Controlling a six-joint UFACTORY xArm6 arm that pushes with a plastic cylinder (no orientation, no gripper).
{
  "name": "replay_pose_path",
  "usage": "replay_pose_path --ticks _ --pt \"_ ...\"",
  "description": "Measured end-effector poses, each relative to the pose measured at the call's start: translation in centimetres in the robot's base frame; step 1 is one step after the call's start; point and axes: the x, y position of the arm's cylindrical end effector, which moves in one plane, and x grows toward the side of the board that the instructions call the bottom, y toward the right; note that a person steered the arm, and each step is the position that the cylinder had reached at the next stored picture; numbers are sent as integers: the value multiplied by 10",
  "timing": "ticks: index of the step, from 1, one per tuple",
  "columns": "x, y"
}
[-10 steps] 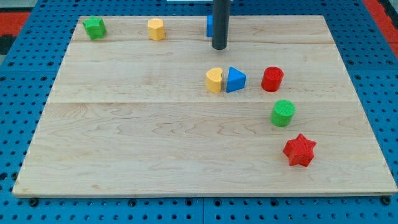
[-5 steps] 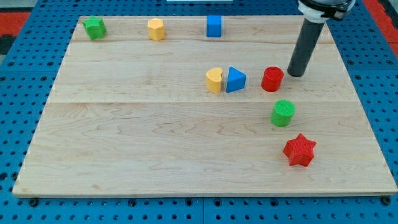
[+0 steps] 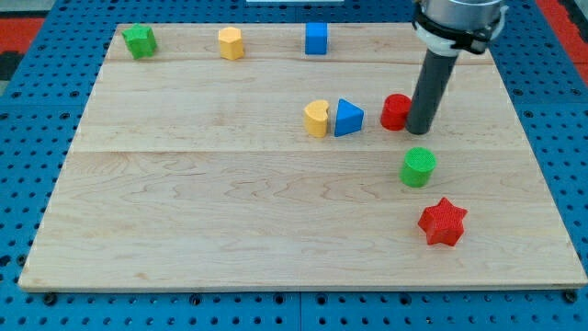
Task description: Move the red circle below the yellow hexagon
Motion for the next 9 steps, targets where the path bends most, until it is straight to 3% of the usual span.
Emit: replay_pose_path --ticks 3,4,5,8,9 --pt "-71 -42" --pt "-78 -16" --pt "-85 -42" --pt "-89 -208" --pt "-92 -194"
